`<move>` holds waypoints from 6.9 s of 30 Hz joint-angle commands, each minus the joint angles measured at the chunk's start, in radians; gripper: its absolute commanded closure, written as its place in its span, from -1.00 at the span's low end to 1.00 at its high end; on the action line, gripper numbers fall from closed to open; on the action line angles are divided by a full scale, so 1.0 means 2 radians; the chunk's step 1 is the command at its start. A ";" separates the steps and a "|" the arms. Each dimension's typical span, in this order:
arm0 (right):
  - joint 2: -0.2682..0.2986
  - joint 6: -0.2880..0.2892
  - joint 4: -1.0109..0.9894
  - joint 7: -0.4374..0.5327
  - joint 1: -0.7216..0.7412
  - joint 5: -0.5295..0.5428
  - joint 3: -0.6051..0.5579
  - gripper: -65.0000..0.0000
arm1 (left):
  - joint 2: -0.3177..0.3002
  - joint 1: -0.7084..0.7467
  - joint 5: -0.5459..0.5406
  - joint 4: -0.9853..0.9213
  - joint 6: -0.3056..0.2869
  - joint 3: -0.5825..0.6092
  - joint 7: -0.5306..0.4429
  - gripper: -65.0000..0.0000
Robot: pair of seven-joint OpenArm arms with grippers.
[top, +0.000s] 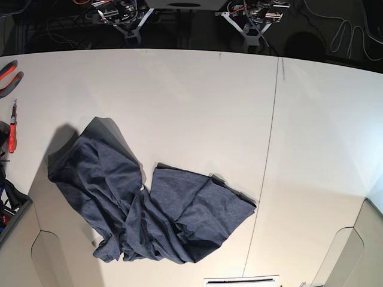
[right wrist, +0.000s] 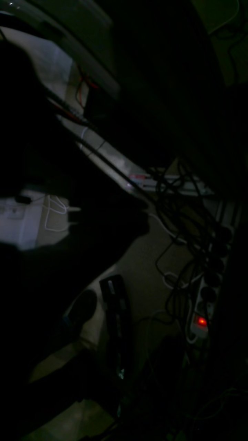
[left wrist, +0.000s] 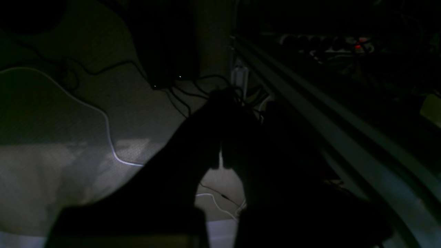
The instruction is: Layout the t-shirt on the table in an organized manner, then fold the t-shirt properly
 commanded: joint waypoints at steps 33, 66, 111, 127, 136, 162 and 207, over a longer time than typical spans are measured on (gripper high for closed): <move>0.002 0.003 0.014 0.002 0.002 -0.001 0.001 1.00 | -0.002 0.006 0.000 0.004 -0.008 0.000 -0.001 1.00; 0.180 -0.026 0.486 0.002 -0.304 0.027 0.127 1.00 | -0.050 0.316 -0.072 0.434 -0.055 -0.134 0.013 1.00; 0.185 -0.015 0.792 -0.025 -0.315 0.021 0.217 1.00 | -0.069 0.318 -0.235 0.699 -0.247 -0.232 0.093 1.00; 0.184 -0.015 0.791 -0.079 -0.216 -0.048 0.217 0.60 | -0.059 0.274 -0.232 0.699 -0.247 -0.231 0.101 0.77; 0.184 0.004 0.754 -0.080 -0.162 -0.048 0.191 0.05 | -0.059 0.244 -0.221 0.699 -0.247 -0.195 0.102 0.24; 0.014 0.001 0.312 -0.068 0.274 -0.044 0.064 0.05 | -0.059 0.207 -0.142 0.699 -0.191 -0.128 0.108 0.24; -0.063 0.011 0.105 0.002 0.358 -0.001 0.275 -0.02 | -0.059 0.197 -0.142 0.699 -0.191 -0.127 0.108 0.24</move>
